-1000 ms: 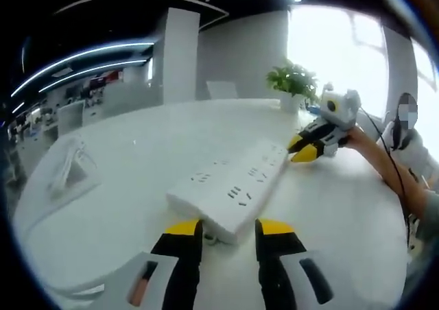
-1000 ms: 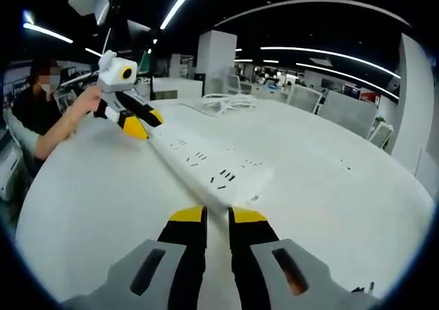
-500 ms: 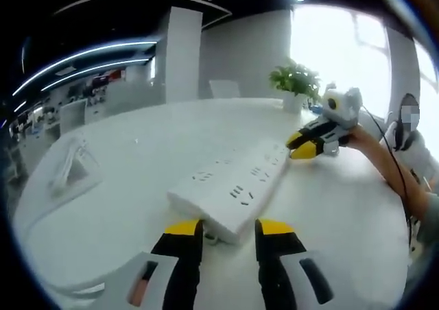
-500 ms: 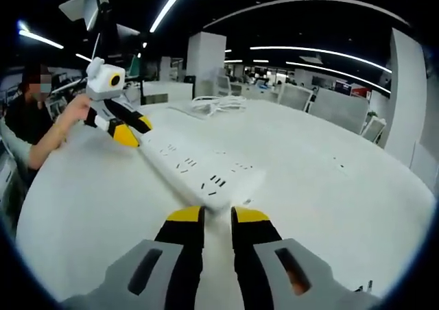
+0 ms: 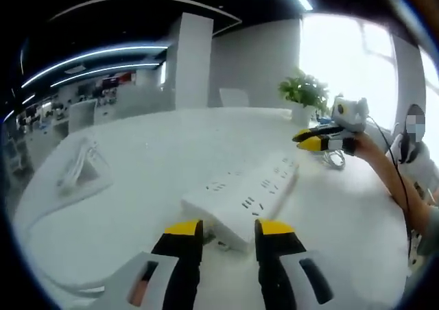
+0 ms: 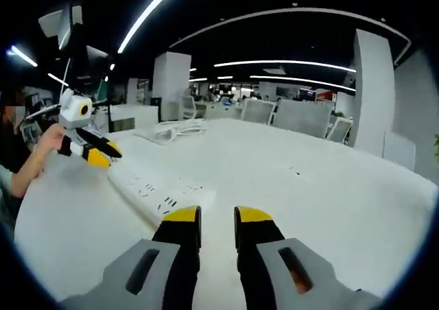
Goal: Straighten the power strip on the desk, plug the charger into it
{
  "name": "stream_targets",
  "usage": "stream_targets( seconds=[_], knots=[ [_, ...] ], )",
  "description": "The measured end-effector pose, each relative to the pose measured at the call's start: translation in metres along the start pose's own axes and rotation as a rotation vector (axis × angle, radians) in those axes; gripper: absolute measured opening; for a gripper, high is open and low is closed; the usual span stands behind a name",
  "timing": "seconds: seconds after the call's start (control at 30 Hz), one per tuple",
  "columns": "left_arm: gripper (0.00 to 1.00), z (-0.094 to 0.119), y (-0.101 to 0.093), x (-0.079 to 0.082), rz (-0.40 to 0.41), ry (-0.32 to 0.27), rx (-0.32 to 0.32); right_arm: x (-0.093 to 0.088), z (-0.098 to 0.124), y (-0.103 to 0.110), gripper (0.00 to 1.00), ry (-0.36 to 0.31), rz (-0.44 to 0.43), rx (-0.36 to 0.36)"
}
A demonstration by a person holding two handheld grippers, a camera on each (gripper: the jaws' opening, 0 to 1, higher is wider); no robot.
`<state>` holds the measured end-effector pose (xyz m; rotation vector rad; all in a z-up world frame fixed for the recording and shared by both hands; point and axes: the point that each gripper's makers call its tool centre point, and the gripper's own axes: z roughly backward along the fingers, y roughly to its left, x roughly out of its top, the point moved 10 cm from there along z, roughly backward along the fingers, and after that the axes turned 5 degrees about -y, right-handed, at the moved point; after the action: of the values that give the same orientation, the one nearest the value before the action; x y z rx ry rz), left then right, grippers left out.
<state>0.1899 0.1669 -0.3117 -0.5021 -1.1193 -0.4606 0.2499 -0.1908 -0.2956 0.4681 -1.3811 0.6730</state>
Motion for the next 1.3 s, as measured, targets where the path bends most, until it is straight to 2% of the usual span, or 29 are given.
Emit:
stream_targets(
  seconds=[0.13,0.27,0.43,0.53,0.67,0.9,1.03,1.3],
  knots=[
    [0.31,0.001,-0.001,0.003,0.0,-0.019,0.001,0.01,0.013,-0.011,0.18,-0.071,-0.047,-0.065],
    [0.31,0.0,-0.002,0.004,0.005,-0.027,-0.01,0.015,0.024,-0.02,0.18,-0.073,-0.041,-0.138],
    [0.31,0.001,-0.002,0.005,0.01,-0.029,-0.012,0.017,0.038,-0.029,0.19,-0.002,0.001,-0.237],
    [0.31,0.002,-0.005,0.005,0.019,-0.039,-0.031,0.016,0.049,-0.039,0.2,0.078,0.051,-0.316],
    [0.31,0.002,-0.006,0.006,0.02,-0.043,-0.039,0.014,0.062,-0.05,0.2,0.155,0.057,-0.408],
    [0.31,0.003,-0.005,0.007,0.018,-0.044,-0.031,0.005,0.068,-0.056,0.21,0.225,0.022,-0.431],
    [0.31,0.003,-0.005,0.007,0.021,-0.042,-0.031,-0.001,0.069,-0.056,0.22,0.305,0.035,-0.436],
    [0.31,0.002,-0.004,0.007,0.022,-0.04,-0.031,-0.012,0.073,-0.061,0.24,0.384,0.005,-0.438]
  ],
)
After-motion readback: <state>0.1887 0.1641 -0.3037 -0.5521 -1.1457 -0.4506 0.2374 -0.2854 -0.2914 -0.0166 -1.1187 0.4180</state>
